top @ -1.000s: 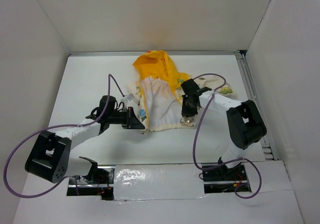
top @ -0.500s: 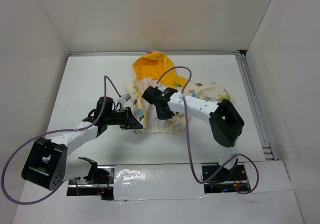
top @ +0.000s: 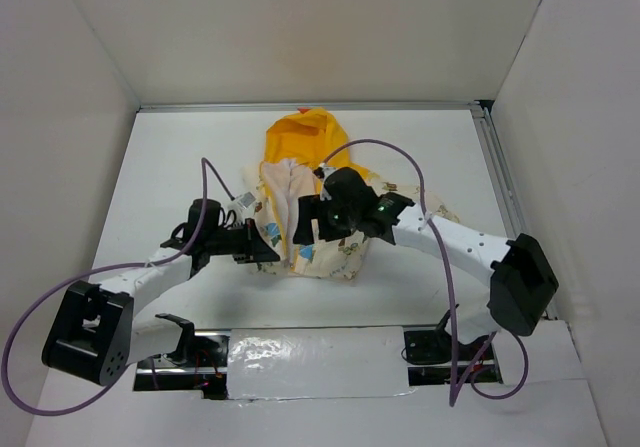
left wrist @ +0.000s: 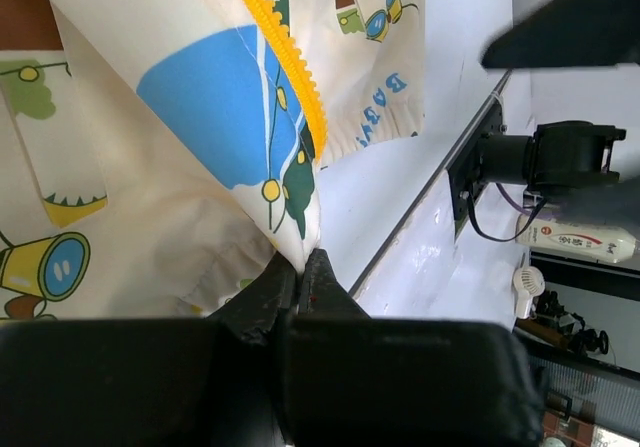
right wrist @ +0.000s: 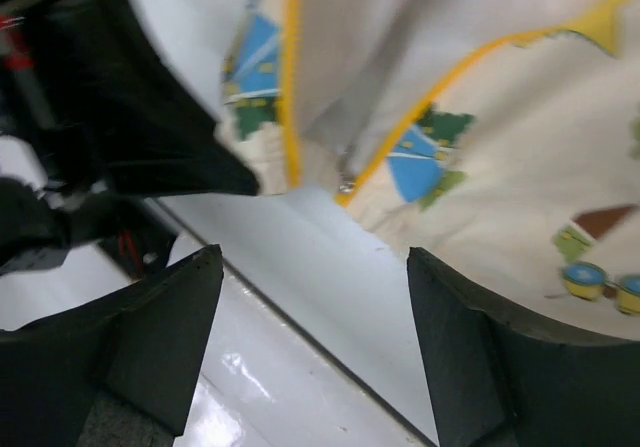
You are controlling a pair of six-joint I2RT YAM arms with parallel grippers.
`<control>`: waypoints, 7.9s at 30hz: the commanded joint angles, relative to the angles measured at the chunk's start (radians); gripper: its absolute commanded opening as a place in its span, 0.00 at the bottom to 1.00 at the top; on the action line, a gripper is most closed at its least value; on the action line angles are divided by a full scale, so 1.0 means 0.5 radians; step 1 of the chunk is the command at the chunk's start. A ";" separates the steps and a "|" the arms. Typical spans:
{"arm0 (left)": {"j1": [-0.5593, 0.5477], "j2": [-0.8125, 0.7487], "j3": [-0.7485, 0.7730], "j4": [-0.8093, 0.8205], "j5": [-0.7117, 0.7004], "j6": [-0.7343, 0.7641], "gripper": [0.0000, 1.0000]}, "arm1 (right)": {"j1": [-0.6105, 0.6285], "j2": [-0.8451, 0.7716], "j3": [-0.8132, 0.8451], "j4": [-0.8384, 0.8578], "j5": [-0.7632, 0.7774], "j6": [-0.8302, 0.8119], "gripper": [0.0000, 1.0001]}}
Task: Zip up the jacket
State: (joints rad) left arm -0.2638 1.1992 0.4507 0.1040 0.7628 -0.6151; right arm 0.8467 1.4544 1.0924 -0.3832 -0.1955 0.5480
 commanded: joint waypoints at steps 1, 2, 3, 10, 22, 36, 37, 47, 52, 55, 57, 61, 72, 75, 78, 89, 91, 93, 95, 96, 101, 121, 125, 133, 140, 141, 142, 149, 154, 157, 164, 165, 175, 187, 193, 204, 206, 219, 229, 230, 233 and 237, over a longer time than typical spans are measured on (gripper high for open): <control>0.021 -0.060 -0.006 0.038 0.042 -0.028 0.00 | -0.083 -0.013 -0.123 0.018 0.083 0.113 0.81; 0.021 -0.076 -0.006 0.022 0.018 -0.028 0.00 | -0.083 0.003 -0.123 -0.013 0.157 0.137 0.78; 0.021 -0.085 -0.009 0.013 -0.001 -0.028 0.00 | -0.068 0.054 -0.108 -0.089 0.225 0.213 0.77; 0.024 -0.174 -0.039 -0.073 -0.123 -0.080 0.00 | 0.068 0.389 0.079 -0.142 0.247 0.490 0.72; 0.018 -0.429 -0.116 -0.202 -0.240 -0.147 0.00 | 0.126 0.696 0.156 -0.126 0.293 0.846 0.64; -0.015 -0.539 -0.104 -0.343 -0.277 -0.156 0.00 | 0.172 0.886 0.392 -0.412 0.532 1.055 0.34; -0.018 -0.533 -0.101 -0.346 -0.286 -0.153 0.00 | 0.172 0.886 0.395 -0.418 0.541 1.055 0.32; -0.055 -0.561 -0.070 -0.364 -0.271 -0.111 0.00 | 0.227 0.608 0.276 -0.201 0.722 0.816 0.06; -0.117 -0.524 0.077 -0.352 -0.182 -0.052 0.00 | 0.255 0.209 -0.052 0.271 0.839 0.363 0.00; -0.132 -0.524 0.184 -0.331 -0.166 -0.049 0.00 | 0.261 -0.079 -0.206 0.560 0.897 0.016 0.00; -0.138 -0.509 0.270 -0.325 -0.160 -0.043 0.00 | 0.261 -0.236 -0.242 0.677 0.888 -0.163 0.00; -0.157 -0.420 0.454 -0.312 -0.160 -0.031 0.00 | 0.267 -0.490 -0.402 0.943 0.723 -0.485 0.00; -0.157 -0.110 0.724 -0.128 -0.032 0.003 0.00 | 0.135 -0.786 -0.862 1.429 0.210 -0.703 0.00; -0.233 -0.002 0.752 -0.110 -0.016 0.028 0.00 | 0.123 -0.740 -0.850 1.420 0.302 -0.651 0.00; -0.374 0.041 0.734 -0.104 -0.074 0.055 0.00 | 0.117 -0.697 -0.835 1.466 0.385 -0.565 0.00; -0.568 -0.293 0.608 -0.284 -0.105 0.018 0.00 | 0.196 -0.531 -0.825 1.450 1.155 -0.436 0.00; -0.601 -0.361 0.614 -0.355 -0.157 0.052 0.00 | 0.221 -0.556 -0.905 1.533 1.213 -0.436 0.00; -0.629 -0.395 0.629 -0.419 -0.200 0.083 0.00 | 0.267 -0.614 -0.988 1.658 1.241 -0.485 0.00; -0.638 -0.419 0.608 -0.462 -0.258 0.092 0.00 | 0.285 -0.703 -1.046 1.796 1.216 -0.534 0.00; -0.638 -0.426 0.605 -0.472 -0.277 0.089 0.00 | 0.289 -0.733 -1.101 1.834 1.201 -0.565 0.00; -0.592 -0.380 0.743 -0.582 -0.482 0.058 0.00 | 0.267 -0.988 -1.200 1.957 1.045 -0.740 0.00; -0.414 0.090 1.338 -0.162 0.027 0.123 0.00 | -0.049 -1.292 -1.132 1.776 0.302 -0.970 0.00; -0.414 0.090 1.265 -0.116 0.085 0.147 0.00 | -0.083 -1.304 -1.160 1.861 0.314 -0.927 0.00; -0.399 0.047 1.071 0.111 0.303 0.202 0.00 | -0.123 -1.307 -1.157 1.920 0.210 -0.854 0.00; -0.350 0.028 0.967 0.240 0.444 0.169 0.00 | -0.172 -1.390 -1.215 1.945 0.112 -0.771 0.00; -0.347 0.028 0.949 0.258 0.484 0.160 0.00 | -0.172 -1.387 -1.212 1.935 0.097 -0.771 0.00; -0.344 0.031 0.942 0.298 0.496 0.150 0.00 | -0.172 -1.378 -1.200 1.923 0.090 -0.777 0.00; -0.304 0.025 0.906 0.396 0.591 0.065 0.00 | -0.184 -1.332 -1.185 1.886 0.069 -0.762 0.00; -0.288 0.022 0.890 0.436 0.671 0.043 0.00 | -0.184 -1.310 -1.172 1.868 0.078 -0.743 0.00; -0.276 0.007 0.872 0.470 0.705 0.022 0.00 | -0.193 -1.313 -1.184 1.886 0.072 -0.740 0.00; -0.267 0.022 0.860 0.544 0.791 -0.021 0.00 | -0.190 -1.292 -1.188 1.938 0.026 -0.712 0.00; -0.267 0.031 0.863 0.547 0.794 -0.028 0.00 | -0.187 -1.289 -1.188 1.950 0.023 -0.712 0.00; -0.267 0.050 0.869 0.480 0.708 -0.003 0.00 | -0.193 -1.203 -1.063 1.734 0.132 -0.667 0.00; -0.236 -0.349 0.232 -0.106 -0.013 -0.199 0.00 | 0.343 -0.412 -0.639 0.322 0.930 0.002 0.06; -0.246 -0.689 -0.079 -0.306 -0.252 -0.331 0.00 | 0.567 -0.209 -0.614 0.245 0.980 0.260 0.52; -0.258 -0.984 -0.349 -0.315 -0.308 -0.393 0.00 | 0.819 -0.552 -0.939 0.162 0.763 0.573 0.72; -0.264 -0.966 -0.368 -0.279 -0.301 -0.399 0.00 | 0.819 -0.559 -1.028 0.165 0.750 0.613 0.63; -0.270 -0.837 -0.444 -0.119 -0.262 -0.387 0.00 | 0.446 -0.359 -1.218 0.279 1.041 0.736 0.38; -0.288 -0.794 -0.530 -0.042 -0.228 -0.445 0.00 | 0.401 -0.665 -1.105 0.162 1.164 0.481 0.53; -0.292 -0.788 -0.536 -0.030 -0.237 -0.451 0.00 | 0.448 -0.706 -1.077 0.144 1.167 0.466 0.56; -0.307 -0.757 -0.567 0.022 -0.249 -0.472 0.00 | 0.546 -0.807 -0.943 0.070 1.204 0.459 0.63; -0.328 -0.732 -0.570 0.025 -0.292 -0.482 0.00 | 0.577 -0.777 -0.863 0.097 1.195 0.453 0.68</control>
State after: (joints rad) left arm -0.4183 0.8265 0.1738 0.0750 0.6247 -0.8440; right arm 1.1229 1.0618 0.6140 -0.3141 0.3595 0.7906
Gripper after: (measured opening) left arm 0.041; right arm 0.674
